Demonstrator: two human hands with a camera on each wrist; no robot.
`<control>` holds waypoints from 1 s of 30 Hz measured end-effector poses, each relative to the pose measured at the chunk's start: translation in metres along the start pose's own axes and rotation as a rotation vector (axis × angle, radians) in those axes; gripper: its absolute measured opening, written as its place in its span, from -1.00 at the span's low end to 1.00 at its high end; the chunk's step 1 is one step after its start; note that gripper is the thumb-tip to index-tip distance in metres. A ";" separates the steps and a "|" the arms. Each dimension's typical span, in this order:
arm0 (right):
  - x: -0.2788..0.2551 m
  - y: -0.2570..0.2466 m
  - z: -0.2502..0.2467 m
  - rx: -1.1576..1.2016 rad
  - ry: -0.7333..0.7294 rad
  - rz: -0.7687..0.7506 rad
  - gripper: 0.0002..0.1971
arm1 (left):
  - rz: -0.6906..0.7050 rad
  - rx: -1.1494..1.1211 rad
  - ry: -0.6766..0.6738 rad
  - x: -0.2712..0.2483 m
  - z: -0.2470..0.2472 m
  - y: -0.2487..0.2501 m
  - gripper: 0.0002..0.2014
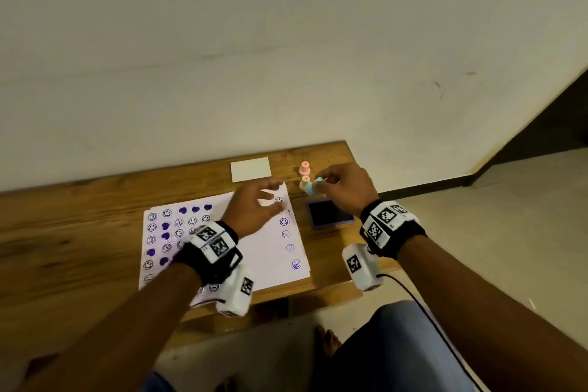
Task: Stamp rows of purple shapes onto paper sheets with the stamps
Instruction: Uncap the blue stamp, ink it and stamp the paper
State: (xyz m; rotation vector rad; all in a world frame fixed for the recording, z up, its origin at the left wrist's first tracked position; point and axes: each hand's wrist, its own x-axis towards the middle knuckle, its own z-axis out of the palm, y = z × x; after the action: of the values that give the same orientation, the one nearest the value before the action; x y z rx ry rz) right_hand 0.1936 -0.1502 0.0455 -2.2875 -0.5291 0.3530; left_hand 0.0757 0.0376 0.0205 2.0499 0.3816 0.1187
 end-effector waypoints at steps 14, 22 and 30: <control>-0.070 -0.002 0.003 0.506 -0.098 -0.006 -0.91 | 0.004 -0.112 0.090 -0.068 0.047 0.047 -0.62; -0.076 0.017 -0.008 0.571 -0.158 -0.053 -0.83 | -0.022 -0.147 0.093 -0.069 0.065 0.052 -0.60; -0.073 0.037 -0.015 0.543 -0.138 -0.038 -0.81 | -0.067 -0.246 0.083 -0.066 0.089 0.056 -0.63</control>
State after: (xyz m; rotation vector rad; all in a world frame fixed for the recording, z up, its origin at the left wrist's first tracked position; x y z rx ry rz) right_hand 0.1452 -0.2176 0.0360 -1.7353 -0.4751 0.5628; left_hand 0.0471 -0.0831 0.0303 1.7918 0.4633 0.2009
